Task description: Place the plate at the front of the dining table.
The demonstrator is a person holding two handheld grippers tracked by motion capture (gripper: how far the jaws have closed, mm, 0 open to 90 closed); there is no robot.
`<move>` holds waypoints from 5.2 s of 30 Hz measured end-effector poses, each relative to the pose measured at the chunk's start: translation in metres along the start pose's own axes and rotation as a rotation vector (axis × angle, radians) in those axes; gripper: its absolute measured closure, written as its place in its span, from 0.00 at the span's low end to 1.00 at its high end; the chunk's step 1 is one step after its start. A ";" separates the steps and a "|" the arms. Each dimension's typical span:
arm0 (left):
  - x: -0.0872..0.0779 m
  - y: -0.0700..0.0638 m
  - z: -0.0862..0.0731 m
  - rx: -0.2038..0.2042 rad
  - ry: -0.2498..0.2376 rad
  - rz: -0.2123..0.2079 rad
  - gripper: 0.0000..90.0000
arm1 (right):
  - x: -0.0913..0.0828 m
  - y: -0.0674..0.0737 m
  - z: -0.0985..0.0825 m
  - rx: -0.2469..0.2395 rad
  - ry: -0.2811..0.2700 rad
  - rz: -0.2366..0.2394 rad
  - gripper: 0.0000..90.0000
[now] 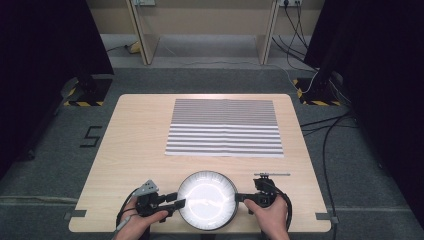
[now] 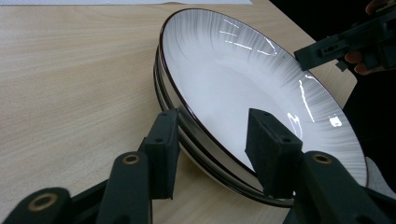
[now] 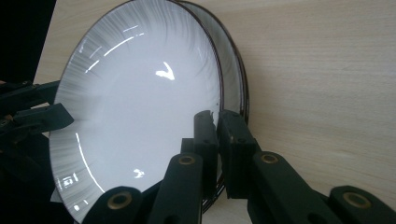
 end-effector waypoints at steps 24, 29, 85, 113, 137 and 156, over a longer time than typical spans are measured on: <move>-0.005 0.005 0.005 0.000 -0.014 0.032 0.68 | 0.015 0.010 0.004 0.088 0.064 0.024 0.71; 0.001 0.004 0.004 0.017 -0.008 0.037 0.71 | 0.014 0.009 0.004 0.130 0.046 0.058 0.69; -0.034 0.022 0.019 -0.002 -0.169 0.050 0.49 | 0.004 -0.015 0.016 0.250 -0.069 0.296 0.91; -0.036 0.041 0.004 -0.035 -0.157 0.103 0.42 | -0.018 -0.016 0.033 0.241 -0.136 0.307 0.89; -0.034 0.041 0.002 -0.034 -0.149 0.103 0.42 | -0.028 -0.016 0.047 0.237 -0.169 0.313 0.88; -0.032 0.040 0.001 -0.034 -0.144 0.101 0.42 | -0.033 -0.014 0.059 0.242 -0.198 0.321 0.88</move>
Point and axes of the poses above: each handheld gripper's, and its own axes: x roughly forward along the jaws, z roughly out of its top, y roughly to its left, the point moved 6 cm from there along x, roughly forward along the jaws, and after that the axes turned 6 degrees about z, right-handed, at the moved point
